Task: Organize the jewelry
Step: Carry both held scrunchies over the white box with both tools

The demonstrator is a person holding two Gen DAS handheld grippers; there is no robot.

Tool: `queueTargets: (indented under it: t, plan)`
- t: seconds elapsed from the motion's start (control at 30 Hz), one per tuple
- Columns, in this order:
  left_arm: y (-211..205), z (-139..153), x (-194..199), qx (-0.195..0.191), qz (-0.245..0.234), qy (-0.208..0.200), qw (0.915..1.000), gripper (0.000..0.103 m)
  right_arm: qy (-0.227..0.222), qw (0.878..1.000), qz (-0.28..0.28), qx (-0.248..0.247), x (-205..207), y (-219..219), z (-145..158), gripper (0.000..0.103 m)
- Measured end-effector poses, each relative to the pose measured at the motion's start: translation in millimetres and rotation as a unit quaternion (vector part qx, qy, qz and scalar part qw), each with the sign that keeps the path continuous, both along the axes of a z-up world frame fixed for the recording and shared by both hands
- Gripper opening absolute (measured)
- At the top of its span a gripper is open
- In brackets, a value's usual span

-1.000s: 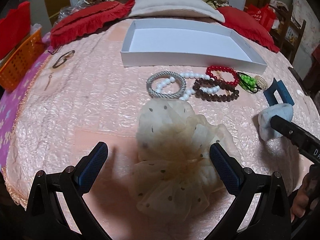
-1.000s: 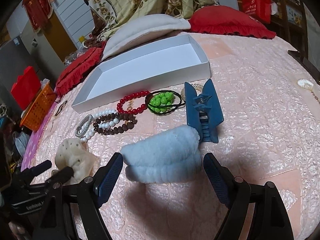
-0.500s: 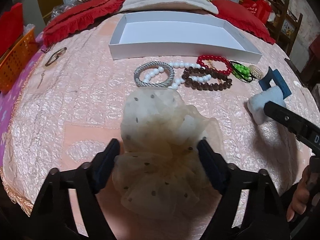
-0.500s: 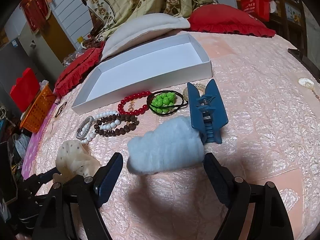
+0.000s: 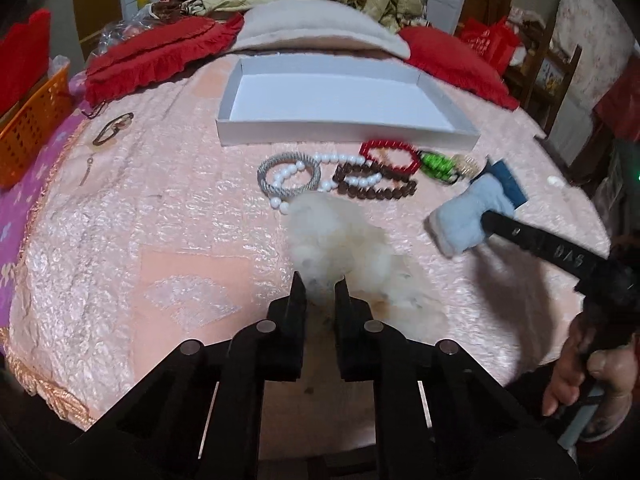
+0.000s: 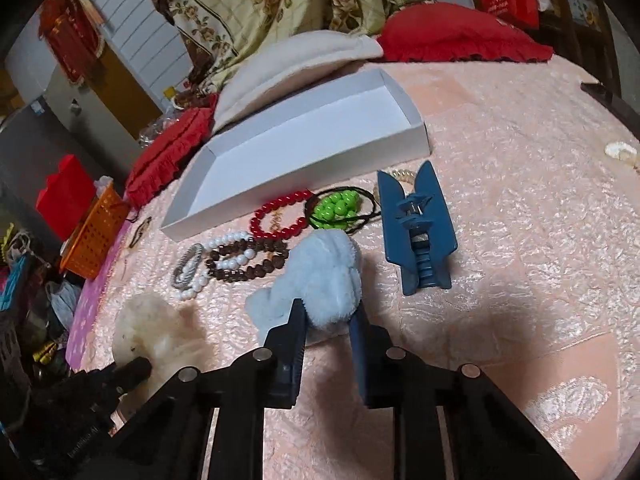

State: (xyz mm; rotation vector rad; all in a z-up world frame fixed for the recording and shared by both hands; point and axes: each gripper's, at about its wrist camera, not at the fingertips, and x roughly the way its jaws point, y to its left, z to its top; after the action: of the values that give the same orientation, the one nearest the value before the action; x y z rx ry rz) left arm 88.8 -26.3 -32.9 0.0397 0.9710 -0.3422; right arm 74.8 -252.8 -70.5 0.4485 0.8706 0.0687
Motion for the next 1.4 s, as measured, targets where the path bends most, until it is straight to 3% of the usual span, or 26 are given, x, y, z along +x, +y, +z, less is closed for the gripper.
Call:
queueTargets:
  t: [0.4,0.6,0.77,0.93,1.13,1.4]
  plan:
    - [31.2,69.9,1.1,-0.058,0.017,-0.055,0.9966,0.011,-0.064,0.997,0.051,-0.001,-14.5,18.6,58.1,0.018]
    - [35.7,89.8,36.5,-0.058,0.020,-0.068,0.9958,0.011,-0.077,0.995,0.056,0.016,14.9,13.1,80.8,0.018]
    - [27.3,98.7,86.7,-0.025,0.024,-0.092,0.9951,0.011,-0.080,0.996,0.046,0.013,64.1,1.6,96.3,0.018]
    - [12.8,87.7,156.7,0.002,0.028,-0.076,0.9967,0.011,-0.048,0.998,0.030,0.012,134.4,-13.3,93.2,0.018]
    - [1.3,41.9,247.7,0.032,0.060,-0.028,0.9973,0.011,0.004,1.000,0.000,0.001,204.6,-34.9,66.4,0.018]
    - [-9.9,12.2,317.0,0.044,0.079,-0.012,0.9958,0.014,0.056,0.998,-0.037,0.017,262.2,-64.4,18.8,0.018]
